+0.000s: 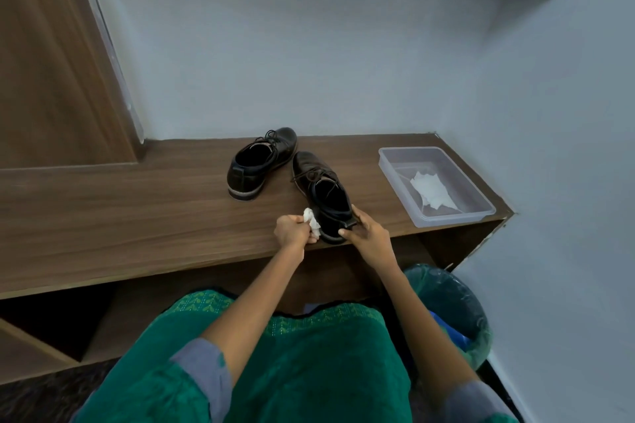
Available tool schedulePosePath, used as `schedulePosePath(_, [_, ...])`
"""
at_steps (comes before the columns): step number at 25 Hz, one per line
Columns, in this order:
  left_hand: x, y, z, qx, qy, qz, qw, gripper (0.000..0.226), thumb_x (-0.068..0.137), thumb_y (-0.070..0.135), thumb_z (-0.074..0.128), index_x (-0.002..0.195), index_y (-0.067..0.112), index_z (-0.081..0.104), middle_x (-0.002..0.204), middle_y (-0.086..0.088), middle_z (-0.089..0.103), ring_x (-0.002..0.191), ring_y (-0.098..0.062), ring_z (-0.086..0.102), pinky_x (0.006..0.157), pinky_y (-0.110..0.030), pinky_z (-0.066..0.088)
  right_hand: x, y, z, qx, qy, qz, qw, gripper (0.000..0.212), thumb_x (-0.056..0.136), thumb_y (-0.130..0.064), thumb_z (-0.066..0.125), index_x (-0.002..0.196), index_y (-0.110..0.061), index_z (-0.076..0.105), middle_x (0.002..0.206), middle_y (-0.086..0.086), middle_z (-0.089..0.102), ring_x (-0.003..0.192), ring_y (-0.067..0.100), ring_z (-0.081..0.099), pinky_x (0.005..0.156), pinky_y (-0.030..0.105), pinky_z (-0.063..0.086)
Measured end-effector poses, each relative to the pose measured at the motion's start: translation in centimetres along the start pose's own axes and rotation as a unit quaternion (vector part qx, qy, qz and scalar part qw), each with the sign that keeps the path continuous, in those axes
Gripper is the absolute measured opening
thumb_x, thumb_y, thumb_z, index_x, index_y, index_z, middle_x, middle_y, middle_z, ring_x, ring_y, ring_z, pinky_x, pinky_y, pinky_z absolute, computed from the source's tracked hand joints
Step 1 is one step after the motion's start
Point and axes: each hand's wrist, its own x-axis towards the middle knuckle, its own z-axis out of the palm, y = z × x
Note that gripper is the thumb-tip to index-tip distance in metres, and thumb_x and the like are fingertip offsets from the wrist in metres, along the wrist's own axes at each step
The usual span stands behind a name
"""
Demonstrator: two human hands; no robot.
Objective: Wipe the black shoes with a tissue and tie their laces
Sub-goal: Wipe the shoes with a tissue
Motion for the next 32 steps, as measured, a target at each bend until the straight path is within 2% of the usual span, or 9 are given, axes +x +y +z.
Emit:
schedulePosePath(7, [-2.6,-0.8,0.1,-0.031,0.002,-0.001,1.0,0.015,0.086,-0.005,0.056,0.072,0.002,0.058,0.059,-0.012,0.06,0.044,-0.019,0.059,0.043,-0.026,0.054,-0.3,0.1,0.6,0.037,0.026,0.015,0.999,0.059,0.083,-0.012,0.069,0.137,-0.012,0.047,0.13,0.005,0.06,0.113,0.01,0.056,0.076,-0.011,0.032])
schedulePosePath(10, [-3.7,-1.4,0.6,-0.106,0.004,-0.04,0.994,0.005,0.085,-0.002,0.06,0.089,-0.004,0.06,0.06,-0.013,0.059,0.035,-0.018,0.057,0.036,-0.023,0.051,-0.6,0.0,1.0,0.037,0.045,0.026,0.998,0.059,0.083,-0.014,0.069,0.138,-0.011,0.046,0.13,0.006,0.059,0.11,0.007,0.055,0.076,-0.008,0.032])
schedulePosePath(12, [-4.3,-1.9,1.0,-0.144,0.007,-0.059,0.988,0.018,0.084,-0.002,0.062,0.101,-0.006,0.057,0.068,-0.017,0.062,0.03,-0.014,0.056,0.035,-0.022,0.05,-1.0,-0.1,1.6,0.042,0.069,0.03,0.996,0.058,0.084,-0.014,0.068,0.137,-0.01,0.046,0.128,0.008,0.06,0.112,0.009,0.056,0.074,-0.009,0.031])
schedulePosePath(17, [-6.1,-2.7,2.2,-0.198,-0.021,-0.09,0.976,0.026,0.082,-0.002,0.066,0.105,-0.009,0.058,0.081,-0.018,0.062,0.037,-0.016,0.058,0.036,-0.021,0.05,-1.9,-0.1,2.3,0.055,0.088,0.039,0.994,0.055,0.087,-0.016,0.065,0.138,-0.009,0.045,0.13,0.01,0.059,0.121,0.017,0.055,0.089,0.007,0.038])
schedulePosePath(22, [-6.9,-3.4,2.4,-0.098,-0.089,-0.038,0.99,0.022,0.086,0.005,0.063,0.105,-0.006,0.064,0.079,-0.013,0.066,0.052,-0.013,0.061,0.044,-0.019,0.053,-4.3,1.0,2.3,0.116,0.074,0.067,0.988,0.049,0.087,-0.026,0.065,0.133,-0.017,0.052,0.119,-0.01,0.058,0.107,0.005,0.057,0.088,0.014,0.046])
schedulePosePath(25, [-6.6,-3.7,1.3,0.005,-0.18,0.026,0.983,0.024,0.088,0.004,0.059,0.11,-0.003,0.064,0.077,-0.008,0.067,0.062,-0.01,0.061,0.056,-0.02,0.053,-4.3,2.0,1.6,0.167,0.045,0.094,0.98,0.031,0.086,-0.018,0.066,0.117,-0.018,0.065,0.106,0.002,0.07,0.096,0.014,0.064,0.08,0.024,0.052])
schedulePosePath(27, [-5.9,-3.5,0.3,0.077,-0.176,0.095,0.977,0.022,0.088,0.004,0.057,0.108,0.002,0.067,0.083,-0.006,0.067,0.072,-0.013,0.061,0.068,-0.027,0.054,-3.6,2.1,1.1,0.197,0.134,0.138,0.961,0.026,0.086,-0.013,0.065,0.111,-0.011,0.068,0.102,0.009,0.07,0.09,0.017,0.062,0.071,0.023,0.049])
schedulePosePath(30, [-4.5,-2.4,-1.0,0.102,-0.064,0.139,0.983,0.031,0.088,-0.001,0.048,0.115,0.008,0.061,0.11,-0.006,0.064,0.092,-0.018,0.061,0.085,-0.039,0.055,-2.2,1.3,0.8,0.243,0.267,0.214,0.908,0.029,0.088,-0.01,0.063,0.116,-0.004,0.064,0.111,0.012,0.066,0.093,0.017,0.058,0.075,0.025,0.046])
schedulePosePath(32, [-4.1,-1.9,-1.0,0.08,-0.072,0.107,0.988,0.045,0.087,-0.006,0.043,0.129,0.007,0.051,0.126,-0.005,0.056,0.082,-0.016,0.06,0.074,-0.035,0.056,-1.5,0.3,1.6,0.269,0.285,0.255,0.884,0.028,0.089,-0.009,0.061,0.116,-0.004,0.064,0.109,0.011,0.065,0.091,0.016,0.057,0.076,0.024,0.044])
